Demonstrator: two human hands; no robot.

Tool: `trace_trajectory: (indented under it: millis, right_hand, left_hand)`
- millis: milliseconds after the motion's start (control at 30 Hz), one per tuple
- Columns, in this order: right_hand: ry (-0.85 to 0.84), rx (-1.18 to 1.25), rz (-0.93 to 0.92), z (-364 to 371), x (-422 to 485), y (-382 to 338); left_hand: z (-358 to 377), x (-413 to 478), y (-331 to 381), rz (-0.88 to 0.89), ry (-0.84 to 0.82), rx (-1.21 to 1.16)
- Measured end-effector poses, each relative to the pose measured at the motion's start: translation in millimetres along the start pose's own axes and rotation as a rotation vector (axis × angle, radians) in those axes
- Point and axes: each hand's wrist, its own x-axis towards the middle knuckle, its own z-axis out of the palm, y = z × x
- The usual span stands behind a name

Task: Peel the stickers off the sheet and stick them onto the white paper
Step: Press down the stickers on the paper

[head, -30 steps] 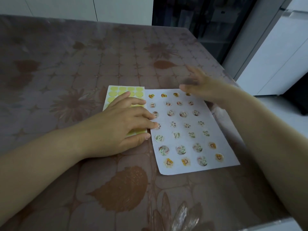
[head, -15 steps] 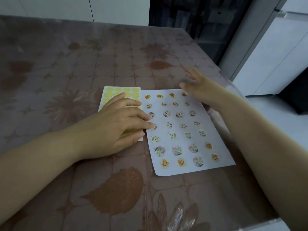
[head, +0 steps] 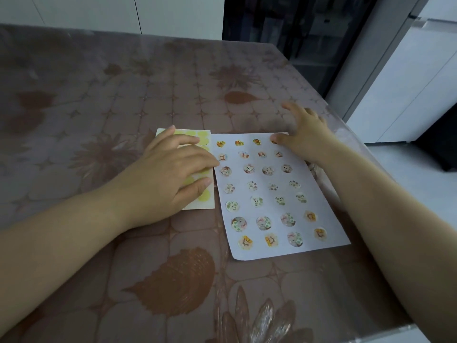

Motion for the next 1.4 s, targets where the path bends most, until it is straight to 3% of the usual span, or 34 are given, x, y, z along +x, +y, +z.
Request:
trace_trajectory:
  millis: [133,267,500,833,1033,1400]
  right_hand:
    - [-0.036,0.052,-0.148,7,-12,-28]
    - [-0.208,0.051,-0.155,17,-17,-55]
    - [-0.261,-0.022,-0.137,24,-13,-65]
    - [-0.025,-0.130,-0.302,24,-18,-58]
    - [-0.063,-0.055,-0.111,5,-12,-39]
    - [-0.198,-0.149,-0.058,10,-9,-41]
  left_hand:
    - [3,1,-2,-0.052,-0.015,0.007]
    - [5,3,-2,-0.050,-0.019,0.033]
    - [2,4,-1,-0.014,-0.018,0.085]
    - [3,1,-1,0.002,-0.023,0.117]
    - [3,1,0,0.037,-0.014,0.119]
    - [5,1,1,0.108,-0.058,0.057]
